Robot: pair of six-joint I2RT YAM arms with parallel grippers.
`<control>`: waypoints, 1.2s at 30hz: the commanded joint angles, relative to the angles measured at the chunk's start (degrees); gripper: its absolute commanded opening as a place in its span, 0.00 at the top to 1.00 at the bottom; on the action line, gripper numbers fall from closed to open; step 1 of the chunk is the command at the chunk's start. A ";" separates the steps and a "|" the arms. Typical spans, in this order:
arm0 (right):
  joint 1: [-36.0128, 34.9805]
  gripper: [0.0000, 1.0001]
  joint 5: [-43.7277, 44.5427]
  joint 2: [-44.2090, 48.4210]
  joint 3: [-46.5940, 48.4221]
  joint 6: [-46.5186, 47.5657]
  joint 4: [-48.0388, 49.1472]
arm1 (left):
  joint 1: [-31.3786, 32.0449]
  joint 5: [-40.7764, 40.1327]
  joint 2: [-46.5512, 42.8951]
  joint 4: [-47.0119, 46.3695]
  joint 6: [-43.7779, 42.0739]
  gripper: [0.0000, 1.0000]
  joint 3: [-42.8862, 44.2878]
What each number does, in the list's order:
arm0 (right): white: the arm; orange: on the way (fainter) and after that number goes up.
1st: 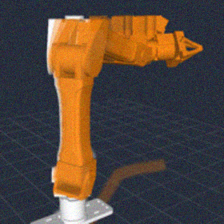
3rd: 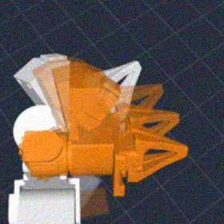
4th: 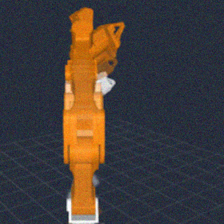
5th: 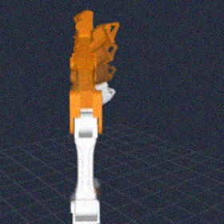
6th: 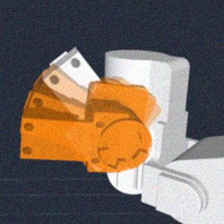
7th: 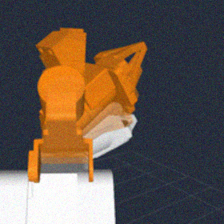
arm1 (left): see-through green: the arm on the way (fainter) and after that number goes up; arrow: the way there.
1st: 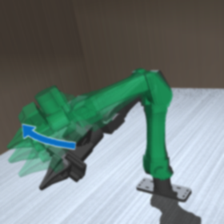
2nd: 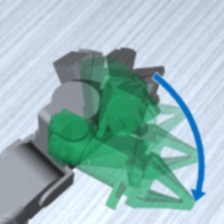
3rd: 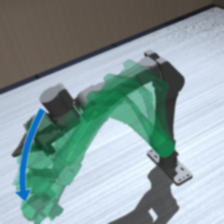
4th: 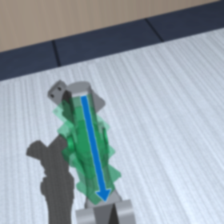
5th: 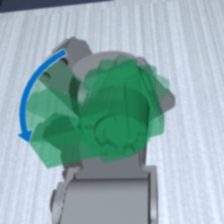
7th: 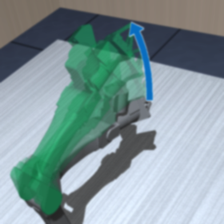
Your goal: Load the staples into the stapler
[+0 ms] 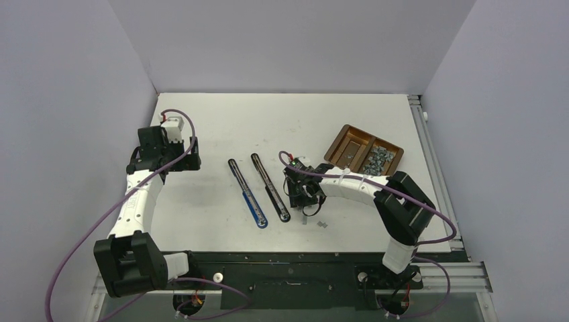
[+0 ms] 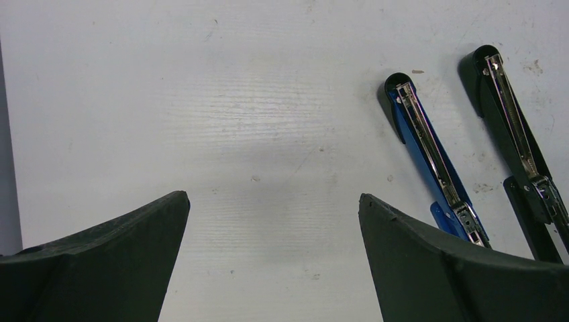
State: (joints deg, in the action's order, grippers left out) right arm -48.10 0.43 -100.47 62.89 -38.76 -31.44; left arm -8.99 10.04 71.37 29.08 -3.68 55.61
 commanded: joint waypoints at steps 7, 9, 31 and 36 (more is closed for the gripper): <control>-0.16 0.62 0.02 -0.08 -0.54 -1.66 0.48 | -0.32 0.66 -0.86 -3.19 -0.35 0.04 1.43; -0.20 0.62 0.02 -0.18 -0.60 -1.75 0.27 | -0.32 0.89 -0.85 -3.33 -0.36 0.04 1.34; -0.15 0.62 0.67 -1.45 -1.14 -3.03 1.00 | -0.39 1.56 -1.69 -3.98 -1.06 0.04 0.04; -0.07 0.64 0.76 -3.00 0.87 -2.33 1.01 | -0.32 1.71 -1.59 -4.07 -1.06 0.04 0.07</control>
State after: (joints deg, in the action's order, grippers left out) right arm -48.10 0.21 -101.10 62.06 -41.21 -31.62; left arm -8.99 10.92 71.26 27.18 -4.25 55.61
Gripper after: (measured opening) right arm 0.366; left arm 0.962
